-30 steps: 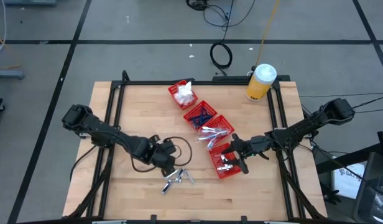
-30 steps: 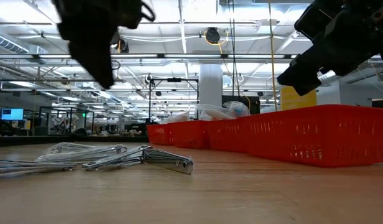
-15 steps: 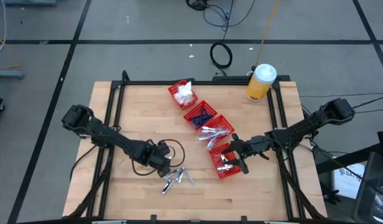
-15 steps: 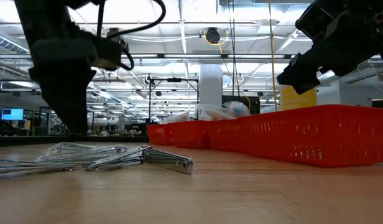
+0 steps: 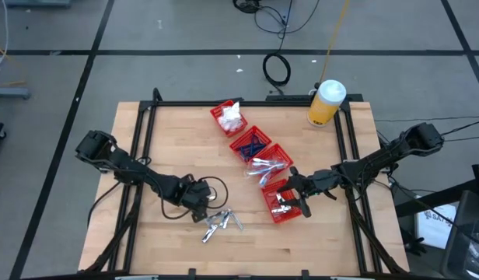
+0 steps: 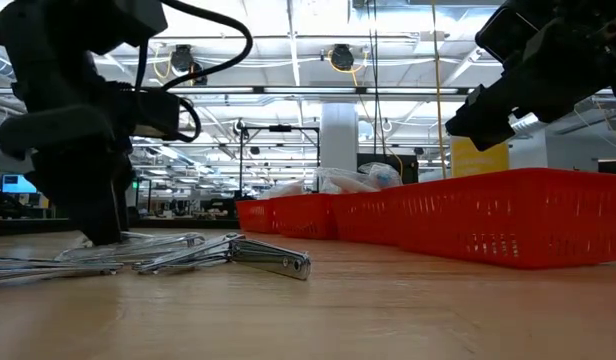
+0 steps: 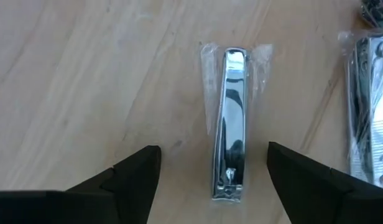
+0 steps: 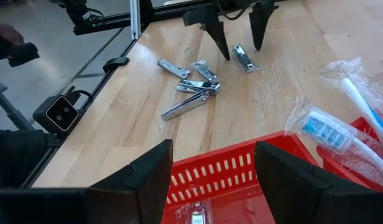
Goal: Pick & Place Travel size toiletries
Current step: Put the nail cutter into the bottom red bin
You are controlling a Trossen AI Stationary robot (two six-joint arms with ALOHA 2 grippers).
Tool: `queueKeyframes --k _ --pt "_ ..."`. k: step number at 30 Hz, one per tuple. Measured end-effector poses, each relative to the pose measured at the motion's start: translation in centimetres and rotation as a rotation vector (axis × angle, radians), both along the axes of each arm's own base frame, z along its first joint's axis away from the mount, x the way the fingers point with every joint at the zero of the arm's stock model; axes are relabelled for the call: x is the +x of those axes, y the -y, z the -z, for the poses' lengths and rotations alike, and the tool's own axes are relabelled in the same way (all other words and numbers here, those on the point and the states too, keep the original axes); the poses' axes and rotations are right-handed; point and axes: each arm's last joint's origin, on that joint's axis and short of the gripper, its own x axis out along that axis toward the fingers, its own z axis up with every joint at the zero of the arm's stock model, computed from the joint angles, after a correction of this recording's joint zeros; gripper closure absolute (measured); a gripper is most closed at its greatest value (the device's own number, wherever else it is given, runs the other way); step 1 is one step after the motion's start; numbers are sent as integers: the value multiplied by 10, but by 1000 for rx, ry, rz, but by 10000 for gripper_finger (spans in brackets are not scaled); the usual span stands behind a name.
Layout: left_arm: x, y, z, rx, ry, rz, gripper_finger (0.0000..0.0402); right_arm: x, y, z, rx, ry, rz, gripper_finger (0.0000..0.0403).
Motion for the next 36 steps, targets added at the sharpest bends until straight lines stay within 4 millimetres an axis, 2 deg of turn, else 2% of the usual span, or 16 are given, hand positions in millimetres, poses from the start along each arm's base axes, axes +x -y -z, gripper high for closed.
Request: queueKeyframes --k 7,22,29,36 --pt "-1 -1 3 19 9 62 174 0 0 0 0 0 1 192" --pt "0 0 3 11 9 90 375 0 0 0 1 0 1 193" --pt "3 4 -5 29 36 109 372 0 0 0 0 0 4 193" --pt "11 10 -47 147 258 187 374 1 1 -1 -6 16 31 193"
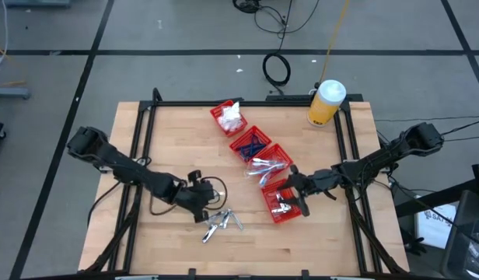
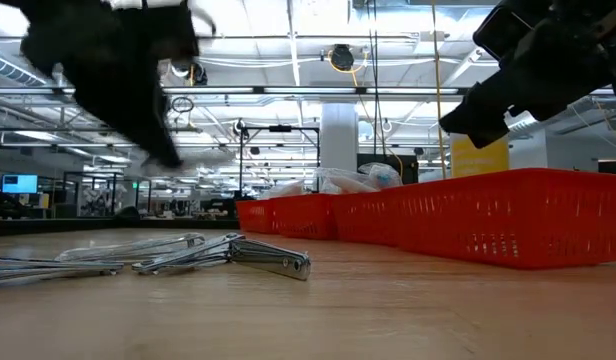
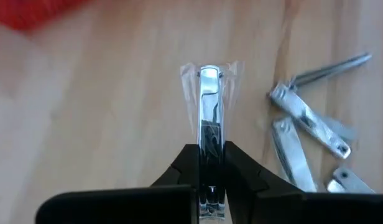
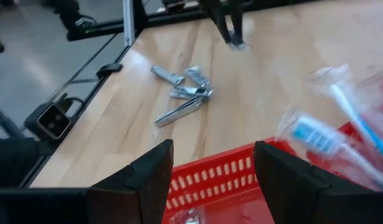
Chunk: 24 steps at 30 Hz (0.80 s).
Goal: Pick & Place Travel size toiletries
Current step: Put the nail cutter into the bottom red bin
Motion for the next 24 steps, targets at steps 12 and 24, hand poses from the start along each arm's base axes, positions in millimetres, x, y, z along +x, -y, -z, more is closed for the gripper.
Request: queueKeyframes --k 12,24 --pt "31 7 -68 293 649 176 372 6 3 -24 -126 275 117 193" --pt "80 -33 -56 261 956 244 373 9 12 -49 -90 556 176 149"
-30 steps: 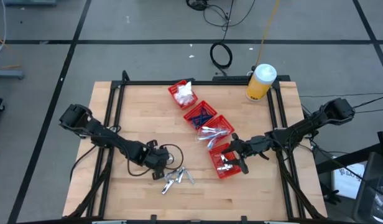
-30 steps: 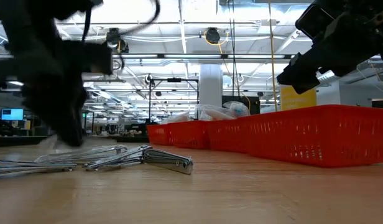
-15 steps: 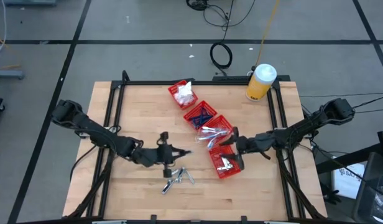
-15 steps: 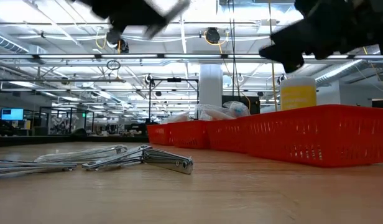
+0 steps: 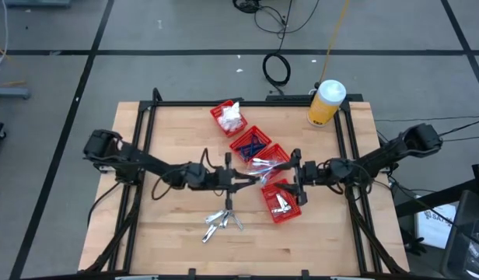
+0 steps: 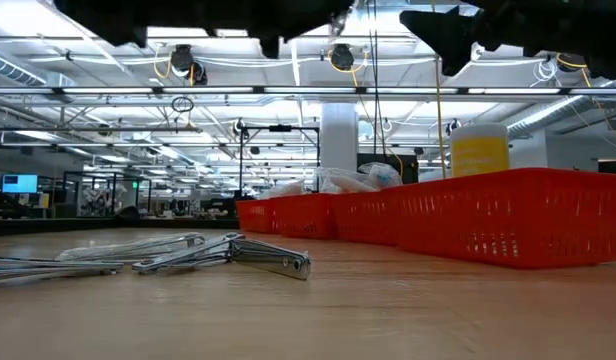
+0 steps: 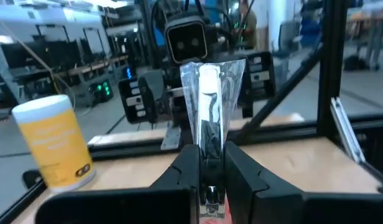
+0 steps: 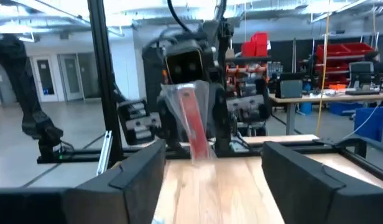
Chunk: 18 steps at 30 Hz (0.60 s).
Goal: Pick & Place Travel size toiletries
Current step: Put the nail cutter into the bottom red bin
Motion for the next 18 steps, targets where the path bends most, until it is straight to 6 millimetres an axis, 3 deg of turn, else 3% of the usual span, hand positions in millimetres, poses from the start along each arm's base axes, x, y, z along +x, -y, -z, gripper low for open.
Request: queueKeyframes --k 8,18 --pt "27 -8 10 -34 19 41 368 19 -4 4 -35 5 12 122" --pt "36 -3 14 -9 -10 63 369 36 -8 7 -94 -16 22 158"
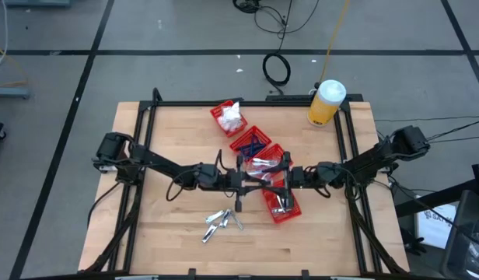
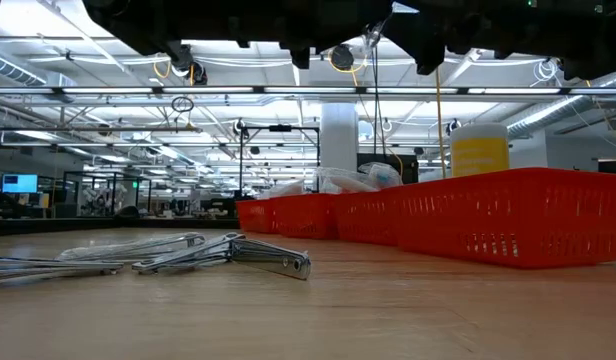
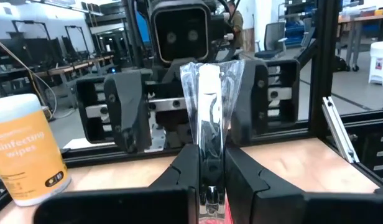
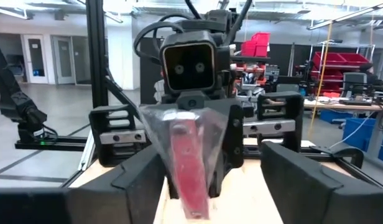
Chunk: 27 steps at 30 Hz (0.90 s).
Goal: Pick & Place Travel size toiletries
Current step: Put the nail cutter into the bottom red bin
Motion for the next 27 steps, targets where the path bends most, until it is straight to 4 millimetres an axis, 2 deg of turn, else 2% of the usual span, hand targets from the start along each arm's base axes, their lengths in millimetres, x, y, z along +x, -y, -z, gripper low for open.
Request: queueKeyframes --k 14,17,27 --pt "0 0 1 1 -14 -1 368 0 -2 1 -19 -3 -49 325" --pt "0 0 1 -31 -16 -3 354 0 -1 1 -27 -4 -47 361" --pt "0 -1 4 -164 -55 -49 288 0 -1 1 -22 -6 -44 362"
